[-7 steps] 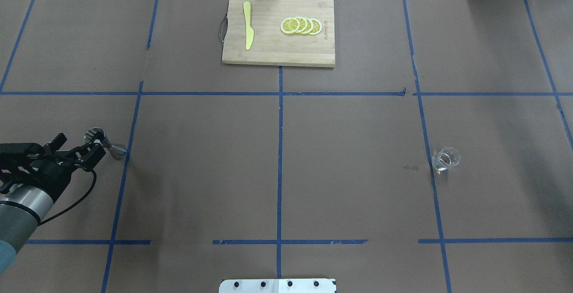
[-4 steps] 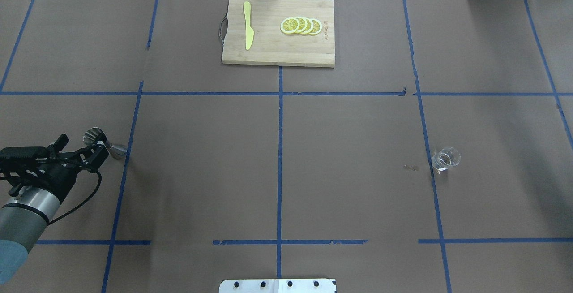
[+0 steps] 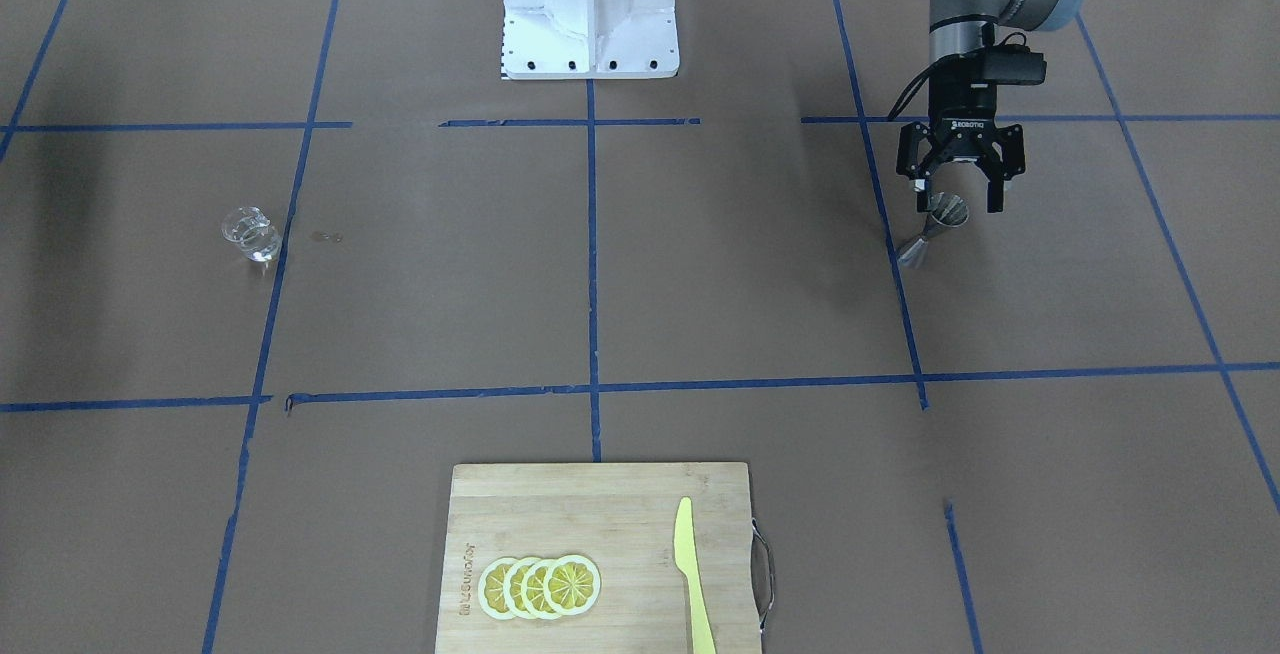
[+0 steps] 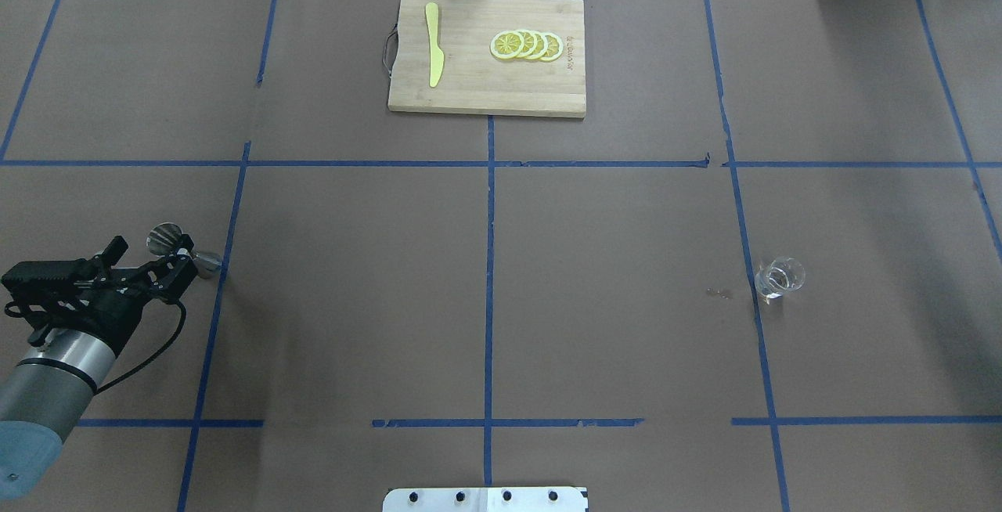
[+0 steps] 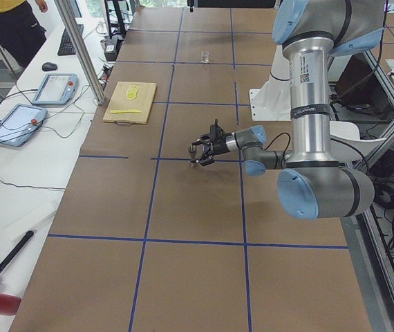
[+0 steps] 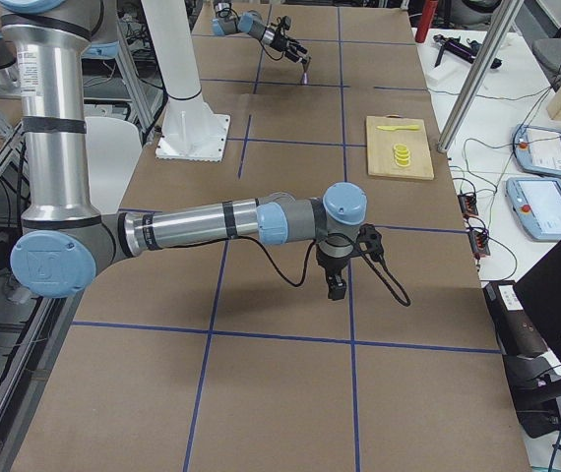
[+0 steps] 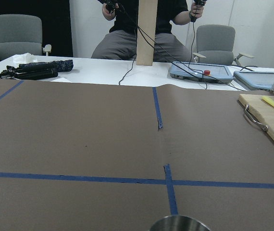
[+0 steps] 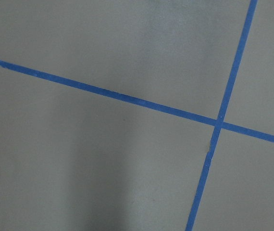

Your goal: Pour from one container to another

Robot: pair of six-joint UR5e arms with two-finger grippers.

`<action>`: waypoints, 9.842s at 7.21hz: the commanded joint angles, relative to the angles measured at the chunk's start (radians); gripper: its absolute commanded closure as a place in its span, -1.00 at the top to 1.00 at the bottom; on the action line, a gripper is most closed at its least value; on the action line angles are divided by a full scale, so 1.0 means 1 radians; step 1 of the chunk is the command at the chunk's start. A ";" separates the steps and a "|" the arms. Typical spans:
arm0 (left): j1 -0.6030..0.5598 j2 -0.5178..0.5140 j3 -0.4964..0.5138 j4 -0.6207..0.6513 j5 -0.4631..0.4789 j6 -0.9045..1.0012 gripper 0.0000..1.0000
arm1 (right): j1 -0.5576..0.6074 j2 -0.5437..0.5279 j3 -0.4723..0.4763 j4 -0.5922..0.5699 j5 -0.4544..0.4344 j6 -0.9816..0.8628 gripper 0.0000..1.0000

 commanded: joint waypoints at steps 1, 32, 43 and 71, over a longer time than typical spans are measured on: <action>0.001 -0.031 0.049 0.000 0.002 0.002 0.99 | 0.000 -0.001 0.001 0.000 0.000 0.000 1.00; 0.076 -0.152 0.270 -0.080 0.220 0.009 0.05 | 0.002 0.002 0.001 0.000 -0.002 0.001 1.00; 0.079 -0.135 0.189 -0.138 0.220 0.111 -1.00 | 0.000 0.009 0.005 0.017 -0.002 0.001 1.00; 0.088 -0.178 0.172 -0.466 0.200 0.488 -1.00 | -1.454 -0.216 -0.015 0.899 -1.968 1.469 0.87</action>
